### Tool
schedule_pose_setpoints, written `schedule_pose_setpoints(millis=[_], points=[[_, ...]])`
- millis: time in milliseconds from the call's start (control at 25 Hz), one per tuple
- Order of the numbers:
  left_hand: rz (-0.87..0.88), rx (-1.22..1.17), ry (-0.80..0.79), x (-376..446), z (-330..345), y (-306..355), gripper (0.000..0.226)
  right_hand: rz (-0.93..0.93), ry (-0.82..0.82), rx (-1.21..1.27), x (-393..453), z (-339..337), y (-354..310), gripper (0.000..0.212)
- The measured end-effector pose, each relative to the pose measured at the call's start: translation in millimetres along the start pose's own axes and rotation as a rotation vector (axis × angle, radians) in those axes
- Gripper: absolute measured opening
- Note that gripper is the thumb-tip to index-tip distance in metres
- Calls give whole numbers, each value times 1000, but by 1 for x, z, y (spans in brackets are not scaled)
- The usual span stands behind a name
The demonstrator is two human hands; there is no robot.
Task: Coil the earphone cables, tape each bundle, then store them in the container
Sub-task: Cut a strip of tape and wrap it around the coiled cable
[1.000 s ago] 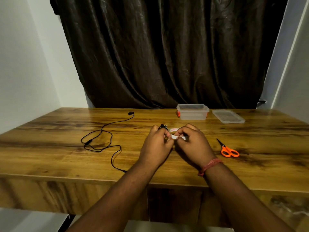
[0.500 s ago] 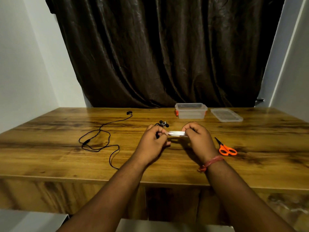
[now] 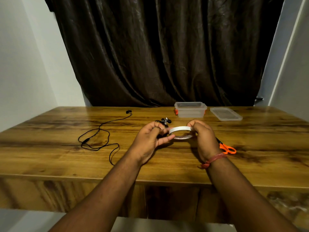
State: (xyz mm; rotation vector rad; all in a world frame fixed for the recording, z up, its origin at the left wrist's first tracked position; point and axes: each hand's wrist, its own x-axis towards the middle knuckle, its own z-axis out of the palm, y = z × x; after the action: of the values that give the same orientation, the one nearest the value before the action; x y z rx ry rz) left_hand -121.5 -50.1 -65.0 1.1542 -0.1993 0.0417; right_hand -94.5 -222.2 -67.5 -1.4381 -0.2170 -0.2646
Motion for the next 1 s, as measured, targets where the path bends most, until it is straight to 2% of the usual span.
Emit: schedule_pose_setpoints(millis=[200,320,440,560,720,880,1000], points=[[-20,-118,-9,-3,2,6,19,2,-14,83,4,-2,5,34],[-20,-179,14,-3,3,8,14,-12,-22,20,0,-2,0,29],[-41,-228,58,-2,3,9,12,-23,42,-81,2,-2,3,19],[-63,-244,99,-1,3,9,9,-103,105,-287,5,-1,11,9],[-83,-250,132,2,-1,7,6,-204,193,-524,6,-12,8,12],[-84,-254,145,6,-3,6,9,-168,126,-1161,-1,-52,2,21],[-80,-267,154,5,-2,7,9,-195,110,-1444,-13,-82,-2,24]])
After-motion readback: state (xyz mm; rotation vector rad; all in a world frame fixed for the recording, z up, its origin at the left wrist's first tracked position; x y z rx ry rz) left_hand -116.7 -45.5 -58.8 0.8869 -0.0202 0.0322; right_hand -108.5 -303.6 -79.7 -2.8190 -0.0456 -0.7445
